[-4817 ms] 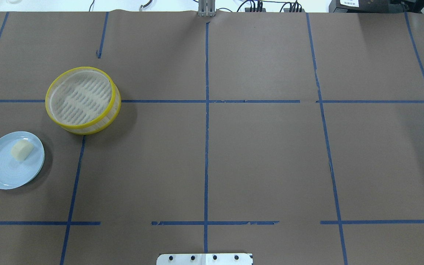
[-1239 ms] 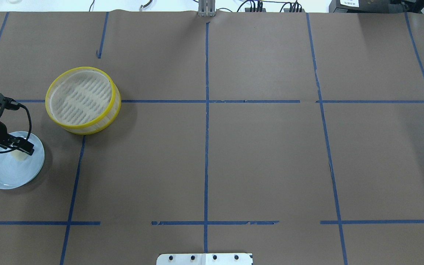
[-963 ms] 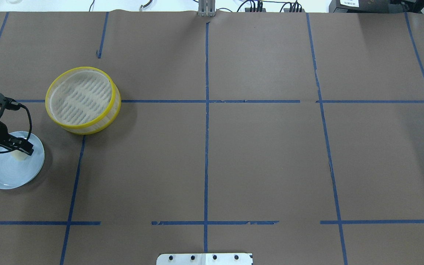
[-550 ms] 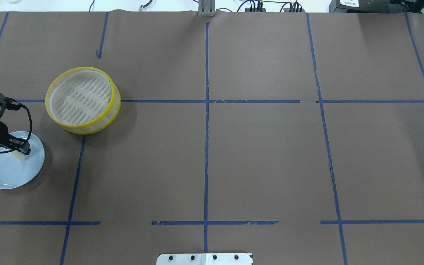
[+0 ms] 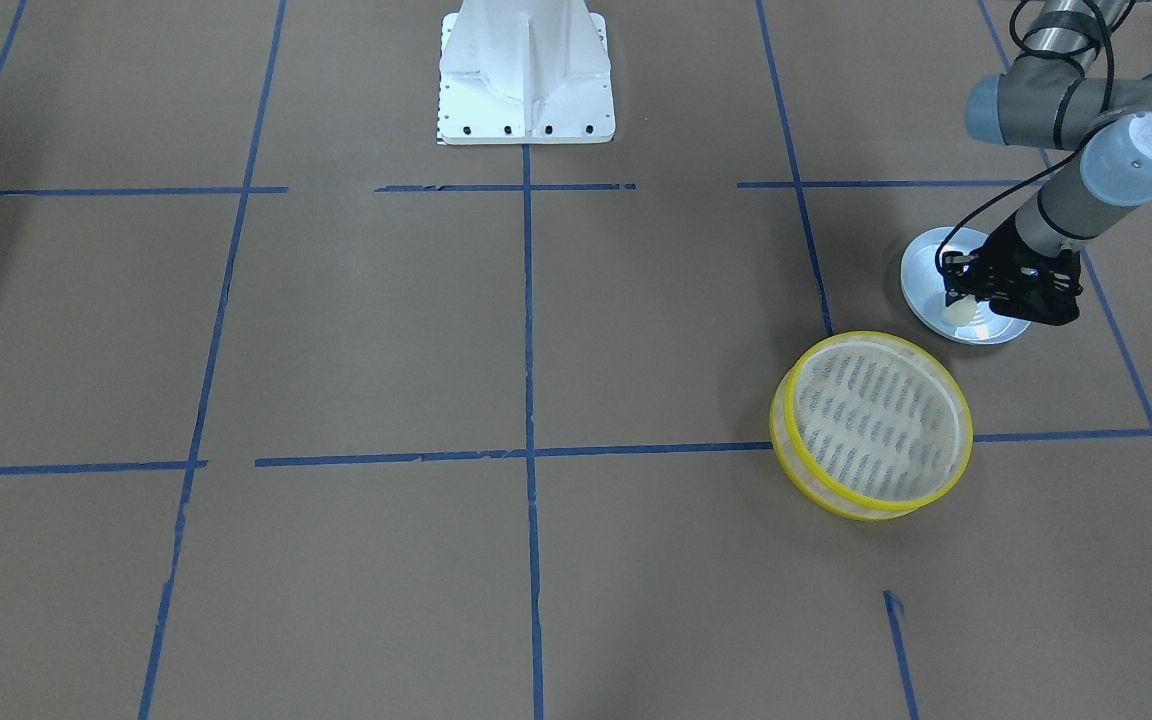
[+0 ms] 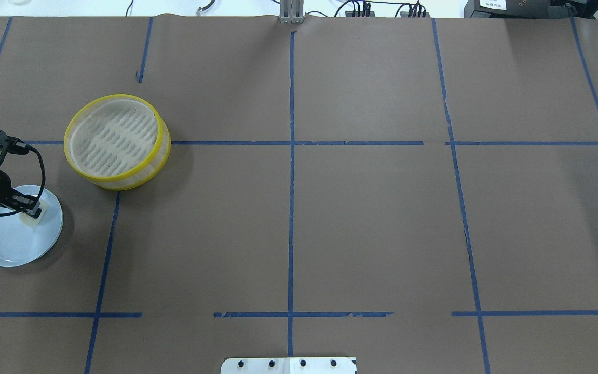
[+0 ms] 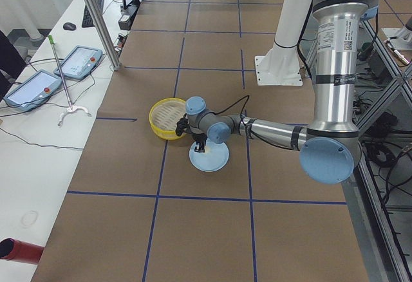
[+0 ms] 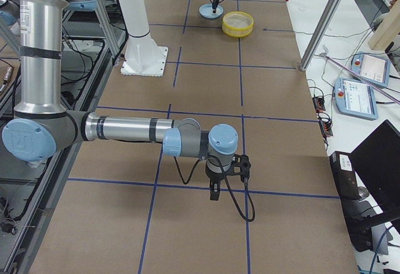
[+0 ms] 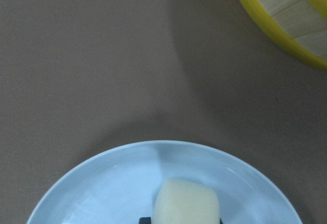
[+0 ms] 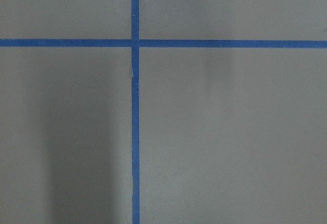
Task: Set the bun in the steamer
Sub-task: 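Close the left gripper around the bun on the plate, then lift the bun off the plate with the left gripper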
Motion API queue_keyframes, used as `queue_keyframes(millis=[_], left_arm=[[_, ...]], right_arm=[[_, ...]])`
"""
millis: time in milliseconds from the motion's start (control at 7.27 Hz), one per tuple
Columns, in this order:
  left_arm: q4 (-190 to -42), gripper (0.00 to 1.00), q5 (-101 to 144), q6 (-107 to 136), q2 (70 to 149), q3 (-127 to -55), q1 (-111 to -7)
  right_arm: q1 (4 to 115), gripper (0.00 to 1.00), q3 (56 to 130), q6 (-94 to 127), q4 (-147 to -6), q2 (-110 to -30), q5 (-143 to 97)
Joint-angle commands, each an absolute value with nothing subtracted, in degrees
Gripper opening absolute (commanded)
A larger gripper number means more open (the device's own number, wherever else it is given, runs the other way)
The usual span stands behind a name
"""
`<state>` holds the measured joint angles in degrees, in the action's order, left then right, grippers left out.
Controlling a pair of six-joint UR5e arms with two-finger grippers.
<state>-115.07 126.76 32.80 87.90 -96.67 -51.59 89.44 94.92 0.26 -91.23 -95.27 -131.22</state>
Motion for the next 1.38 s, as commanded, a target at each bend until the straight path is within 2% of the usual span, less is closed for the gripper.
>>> queue_keyframes(millis=[0, 275, 550, 963, 1239], left_arm=[[-114.09, 0.28, 129.46, 31.65, 86.14, -100.78, -52.47], [-108.41, 0.29, 129.55, 26.57, 84.20, -106.32, -56.22], [-90.88, 0.31, 129.38, 16.57, 87.25, -112.38, -64.83], [-68.80, 0.29, 128.94, 13.71, 104.79, -112.60, -70.66], [-63.81, 0.29, 131.11, 15.72, 114.66, -108.31, -70.23]], right_arm=[[89.47, 1.00, 94.92, 0.26, -91.23, -95.27, -131.22], [89.47, 1.00, 94.92, 0.26, -91.23, -95.27, -131.22], [89.47, 1.00, 94.92, 0.26, -91.23, -95.27, -131.22], [89.38, 1.00, 94.92, 0.26, -91.23, -95.27, -131.22], [89.47, 1.00, 94.92, 0.26, -91.23, -95.27, -131.22]])
